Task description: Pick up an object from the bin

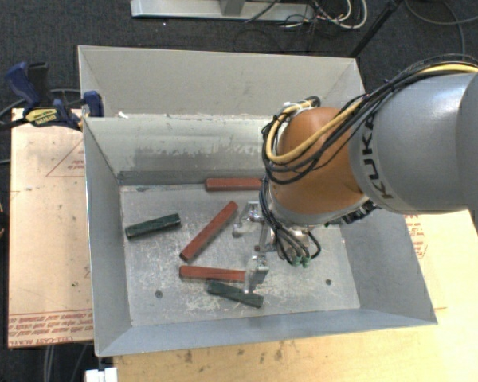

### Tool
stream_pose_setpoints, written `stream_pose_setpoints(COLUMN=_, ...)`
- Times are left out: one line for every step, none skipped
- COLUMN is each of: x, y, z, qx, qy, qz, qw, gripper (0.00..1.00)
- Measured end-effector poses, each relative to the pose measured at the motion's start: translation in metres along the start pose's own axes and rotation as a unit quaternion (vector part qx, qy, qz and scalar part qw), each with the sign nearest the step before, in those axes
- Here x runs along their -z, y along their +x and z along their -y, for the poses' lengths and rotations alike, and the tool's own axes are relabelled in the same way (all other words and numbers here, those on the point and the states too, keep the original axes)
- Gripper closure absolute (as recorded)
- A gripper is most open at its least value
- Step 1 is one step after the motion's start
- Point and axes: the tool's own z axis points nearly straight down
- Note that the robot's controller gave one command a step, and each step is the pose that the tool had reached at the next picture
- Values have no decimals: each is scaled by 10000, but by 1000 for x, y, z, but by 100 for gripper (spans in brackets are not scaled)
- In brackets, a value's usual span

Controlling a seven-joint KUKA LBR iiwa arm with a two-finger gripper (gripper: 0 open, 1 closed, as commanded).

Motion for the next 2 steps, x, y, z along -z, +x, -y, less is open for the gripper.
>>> stream_pose_setpoints(x=-52, y=17, z=2, qx=-447, qy=-4, qz=20, qw=9990, gripper=0)
stream_pose_setpoints(x=-46, y=20, z=1, qx=-419, qy=4, qz=-7, qw=9991, gripper=0)
